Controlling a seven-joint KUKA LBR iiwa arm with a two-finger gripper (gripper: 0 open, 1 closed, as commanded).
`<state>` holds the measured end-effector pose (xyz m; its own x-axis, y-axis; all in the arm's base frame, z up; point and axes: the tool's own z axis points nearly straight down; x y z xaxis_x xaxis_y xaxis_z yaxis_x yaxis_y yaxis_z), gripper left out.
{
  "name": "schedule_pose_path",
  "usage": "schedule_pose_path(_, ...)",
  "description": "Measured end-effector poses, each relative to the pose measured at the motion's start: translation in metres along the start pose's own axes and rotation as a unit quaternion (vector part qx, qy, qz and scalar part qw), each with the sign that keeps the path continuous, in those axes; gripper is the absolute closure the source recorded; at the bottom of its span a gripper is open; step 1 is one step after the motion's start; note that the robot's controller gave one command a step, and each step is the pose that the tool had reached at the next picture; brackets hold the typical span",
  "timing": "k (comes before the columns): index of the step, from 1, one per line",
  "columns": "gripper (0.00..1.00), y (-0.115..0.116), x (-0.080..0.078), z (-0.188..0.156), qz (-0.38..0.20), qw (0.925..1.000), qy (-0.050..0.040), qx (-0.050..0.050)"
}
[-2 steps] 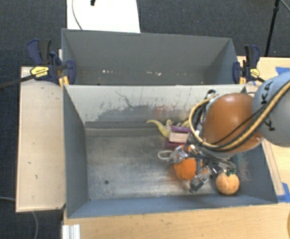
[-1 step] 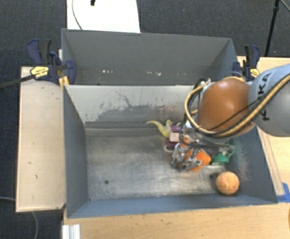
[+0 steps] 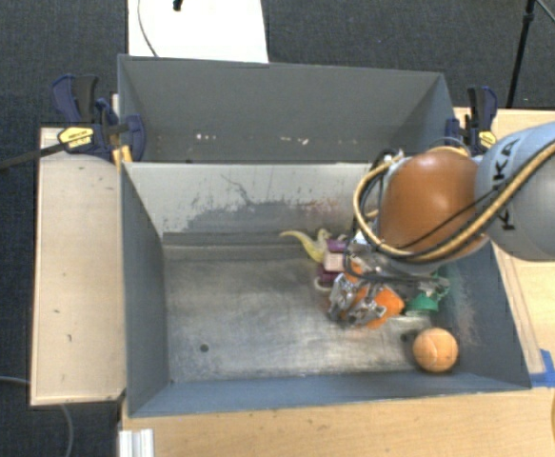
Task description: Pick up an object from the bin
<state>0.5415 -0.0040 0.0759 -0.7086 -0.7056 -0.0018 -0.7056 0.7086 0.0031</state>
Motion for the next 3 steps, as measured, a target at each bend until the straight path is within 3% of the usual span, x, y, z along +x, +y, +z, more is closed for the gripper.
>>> schedule_pose_path(1,1.00,0.005,-0.023,-0.033,-0.038,0.9993,0.0029,-0.001)
schedule_pose_path(2,1.00,-0.001,-0.022,-0.067,-0.141,0.9900,-0.0006,0.001)
schedule_pose_path(3,1.00,-0.028,-0.002,-0.132,-0.274,0.9618,0.0006,0.000)
